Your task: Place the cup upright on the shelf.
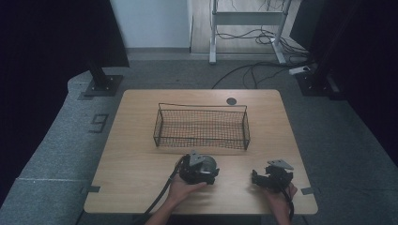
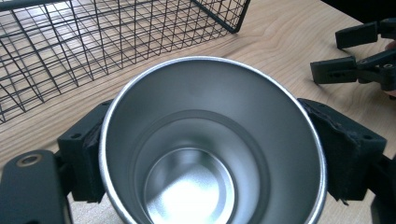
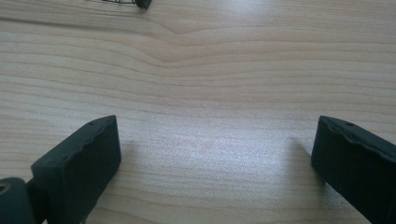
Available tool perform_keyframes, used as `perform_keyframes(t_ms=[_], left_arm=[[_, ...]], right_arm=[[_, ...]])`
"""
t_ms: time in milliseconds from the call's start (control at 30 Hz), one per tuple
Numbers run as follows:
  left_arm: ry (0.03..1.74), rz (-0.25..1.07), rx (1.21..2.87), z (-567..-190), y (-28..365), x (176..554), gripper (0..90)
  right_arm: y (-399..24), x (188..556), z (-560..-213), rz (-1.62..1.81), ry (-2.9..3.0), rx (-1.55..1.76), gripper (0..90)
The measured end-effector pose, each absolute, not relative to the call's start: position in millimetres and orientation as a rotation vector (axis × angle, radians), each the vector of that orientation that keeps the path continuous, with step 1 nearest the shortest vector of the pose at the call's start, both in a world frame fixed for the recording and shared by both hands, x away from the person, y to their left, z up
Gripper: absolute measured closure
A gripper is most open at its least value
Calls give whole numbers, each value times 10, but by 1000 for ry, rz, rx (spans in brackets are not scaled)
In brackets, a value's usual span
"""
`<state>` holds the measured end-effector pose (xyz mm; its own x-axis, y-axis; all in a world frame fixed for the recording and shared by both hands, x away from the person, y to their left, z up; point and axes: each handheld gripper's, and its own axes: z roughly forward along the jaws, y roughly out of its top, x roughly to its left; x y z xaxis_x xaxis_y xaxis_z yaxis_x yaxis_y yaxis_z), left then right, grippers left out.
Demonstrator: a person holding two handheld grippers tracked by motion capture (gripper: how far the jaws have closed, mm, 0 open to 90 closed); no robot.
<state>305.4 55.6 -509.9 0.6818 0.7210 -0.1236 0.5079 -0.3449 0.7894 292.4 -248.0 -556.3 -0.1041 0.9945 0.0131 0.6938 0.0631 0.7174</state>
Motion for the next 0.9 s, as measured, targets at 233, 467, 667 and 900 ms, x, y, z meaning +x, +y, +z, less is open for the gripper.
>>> perform_keyframes(t_ms=[233,467,667,900], left_arm=[[937,307,2026,-5096,565,3044,144],[924,285,2010,-5053,570,2999,144],[928,304,2009,-5005,633,2998,144],[932,318,1972,-4891,739,2996,144]], right_arm=[[-2480,2924,-5563,796,1853,1678,13],[-2484,2927,-5563,797,1855,1676,13],[-2484,2927,-5563,797,1855,1676,13],[-2483,2927,-5563,797,1855,1676,13]])
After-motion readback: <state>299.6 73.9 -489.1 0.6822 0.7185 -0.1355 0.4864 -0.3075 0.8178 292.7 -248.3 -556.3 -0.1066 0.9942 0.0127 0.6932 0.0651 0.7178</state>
